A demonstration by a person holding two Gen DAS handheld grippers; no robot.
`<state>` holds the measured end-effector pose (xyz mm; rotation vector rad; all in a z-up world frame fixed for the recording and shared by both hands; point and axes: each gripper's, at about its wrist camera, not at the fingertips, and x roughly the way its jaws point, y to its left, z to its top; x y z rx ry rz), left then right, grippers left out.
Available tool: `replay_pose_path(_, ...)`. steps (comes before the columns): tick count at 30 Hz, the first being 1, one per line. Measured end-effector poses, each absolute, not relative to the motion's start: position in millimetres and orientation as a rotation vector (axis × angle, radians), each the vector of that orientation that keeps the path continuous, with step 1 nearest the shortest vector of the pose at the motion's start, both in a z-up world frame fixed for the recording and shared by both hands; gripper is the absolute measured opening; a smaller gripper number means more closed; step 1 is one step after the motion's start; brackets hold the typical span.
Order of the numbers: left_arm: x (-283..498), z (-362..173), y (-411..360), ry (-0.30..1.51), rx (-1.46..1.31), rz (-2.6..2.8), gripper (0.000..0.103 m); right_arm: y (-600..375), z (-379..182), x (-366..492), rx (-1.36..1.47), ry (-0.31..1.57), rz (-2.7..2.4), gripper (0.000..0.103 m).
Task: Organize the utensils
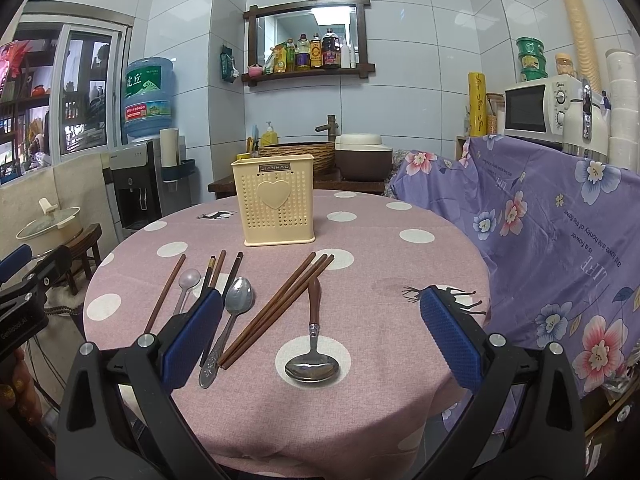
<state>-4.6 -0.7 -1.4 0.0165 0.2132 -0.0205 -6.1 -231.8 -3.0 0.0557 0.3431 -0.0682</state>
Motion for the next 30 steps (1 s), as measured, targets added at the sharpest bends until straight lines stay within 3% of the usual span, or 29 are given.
replay_pose_path(30, -3.9, -0.5, -0.7, 0.216, 0.016, -0.02, 0.098, -231.1, -4.1, -4.6, 0.053, 0.348, -0.068, 0.098)
